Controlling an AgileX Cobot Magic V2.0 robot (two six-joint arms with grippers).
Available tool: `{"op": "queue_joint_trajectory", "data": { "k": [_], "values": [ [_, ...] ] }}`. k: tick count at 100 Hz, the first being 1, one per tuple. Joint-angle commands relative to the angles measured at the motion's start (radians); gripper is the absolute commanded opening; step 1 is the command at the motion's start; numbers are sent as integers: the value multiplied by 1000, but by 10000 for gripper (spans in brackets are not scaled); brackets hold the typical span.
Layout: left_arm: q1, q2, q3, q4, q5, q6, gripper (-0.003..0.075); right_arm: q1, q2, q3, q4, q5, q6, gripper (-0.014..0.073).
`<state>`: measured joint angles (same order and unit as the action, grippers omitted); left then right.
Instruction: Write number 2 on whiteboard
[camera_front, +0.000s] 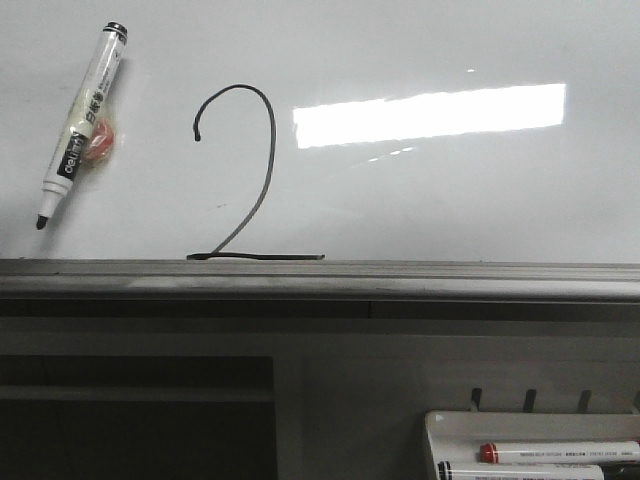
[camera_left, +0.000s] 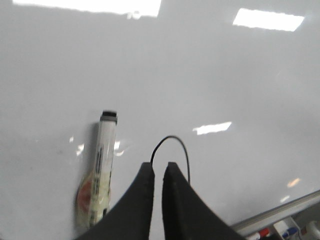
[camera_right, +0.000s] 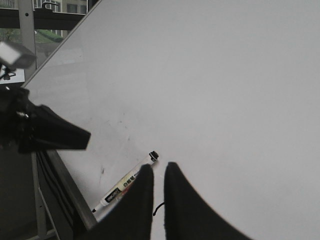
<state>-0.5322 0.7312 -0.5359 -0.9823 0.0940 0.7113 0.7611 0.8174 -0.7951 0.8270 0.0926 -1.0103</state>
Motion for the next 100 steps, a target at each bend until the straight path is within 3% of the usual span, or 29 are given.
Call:
{"op": "queue_joint_trajectory", "data": {
  "k": [1, 18, 50, 100],
  "values": [
    [4, -102, -28, 52, -26, -4, -20, -1, -77, 25, 9, -46, -5, -51],
    [4, -276, -2, 228, -20, -4, -20, -1, -264, 187, 9, -46, -5, -51],
    [4, -439, 139, 307, -27, -4, -20, -1, -596, 481, 9, -82, -5, -51],
    [2, -446, 149, 286, -23, -4, -20, -1, -645, 576, 9, -37, -5, -51]
  ]
}}
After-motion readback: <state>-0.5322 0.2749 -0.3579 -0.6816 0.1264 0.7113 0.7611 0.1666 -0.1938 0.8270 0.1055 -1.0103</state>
